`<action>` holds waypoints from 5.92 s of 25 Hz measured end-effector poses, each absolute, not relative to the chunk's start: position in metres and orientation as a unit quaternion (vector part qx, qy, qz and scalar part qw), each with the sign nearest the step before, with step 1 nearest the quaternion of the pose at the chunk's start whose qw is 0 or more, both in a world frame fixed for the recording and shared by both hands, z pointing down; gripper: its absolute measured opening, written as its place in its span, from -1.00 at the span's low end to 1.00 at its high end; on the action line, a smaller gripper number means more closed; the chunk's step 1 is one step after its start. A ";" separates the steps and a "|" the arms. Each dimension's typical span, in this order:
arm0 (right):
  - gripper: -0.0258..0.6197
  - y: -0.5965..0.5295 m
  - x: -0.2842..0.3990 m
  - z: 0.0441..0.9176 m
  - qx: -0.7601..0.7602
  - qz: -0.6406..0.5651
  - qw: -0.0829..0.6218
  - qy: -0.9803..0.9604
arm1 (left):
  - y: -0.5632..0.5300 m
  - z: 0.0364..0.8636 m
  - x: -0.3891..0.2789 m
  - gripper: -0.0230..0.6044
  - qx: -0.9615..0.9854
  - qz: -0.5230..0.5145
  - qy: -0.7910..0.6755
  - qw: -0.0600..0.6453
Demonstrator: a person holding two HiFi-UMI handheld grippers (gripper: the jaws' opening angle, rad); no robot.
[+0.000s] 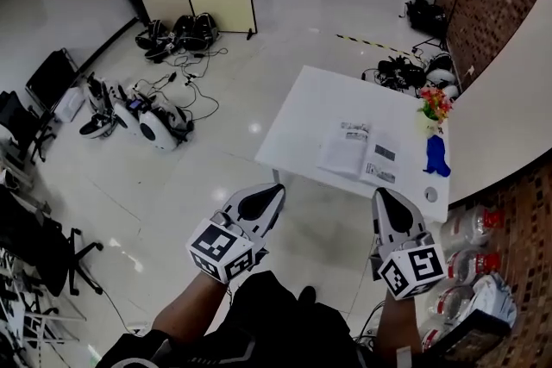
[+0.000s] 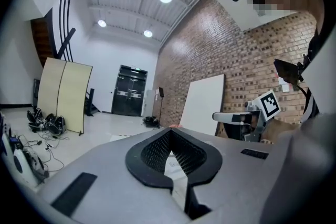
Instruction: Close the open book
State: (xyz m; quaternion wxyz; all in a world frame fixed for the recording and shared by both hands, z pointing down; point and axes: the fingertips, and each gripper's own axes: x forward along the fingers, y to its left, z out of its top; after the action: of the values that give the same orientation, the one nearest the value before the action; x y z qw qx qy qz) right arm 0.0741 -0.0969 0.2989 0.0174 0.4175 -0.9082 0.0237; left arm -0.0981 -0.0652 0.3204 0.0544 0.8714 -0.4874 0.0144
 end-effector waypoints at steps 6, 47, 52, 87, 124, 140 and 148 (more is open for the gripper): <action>-0.91 -0.171 0.052 0.313 0.427 0.027 0.033 -0.903 | -0.142 0.336 -0.117 -0.95 0.877 0.016 -0.475 0.063; -0.65 -0.324 -0.069 0.694 0.115 -0.059 0.552 -0.824 | -0.322 0.619 -0.148 -0.95 0.829 0.183 -0.426 0.312; -0.65 -0.326 -0.069 0.693 0.113 -0.047 0.554 -0.823 | -0.321 0.618 -0.146 -0.95 0.831 0.178 -0.422 0.315; -0.92 -0.328 0.002 0.557 0.430 0.082 0.261 -0.860 | -0.323 0.566 -0.108 -0.95 0.875 0.160 -0.365 0.274; -0.92 -0.304 0.280 0.644 0.658 0.371 -0.056 -0.653 | -0.316 0.545 -0.031 -0.95 0.884 0.211 -0.340 0.241; -0.92 -0.310 0.234 0.613 0.629 0.266 0.137 -0.718 | -0.325 0.543 -0.053 -0.95 0.880 0.164 -0.366 0.253; -0.67 -0.329 0.071 0.578 0.409 0.028 0.369 -0.834 | -0.323 0.547 -0.093 -0.95 0.856 0.140 -0.418 0.270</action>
State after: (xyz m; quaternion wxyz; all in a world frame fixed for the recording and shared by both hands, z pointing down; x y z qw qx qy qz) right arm 0.0711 -0.3292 0.5783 0.3689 0.4092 -0.8341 0.0280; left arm -0.0932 -0.3229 0.5473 0.2699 0.8560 -0.4180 0.1403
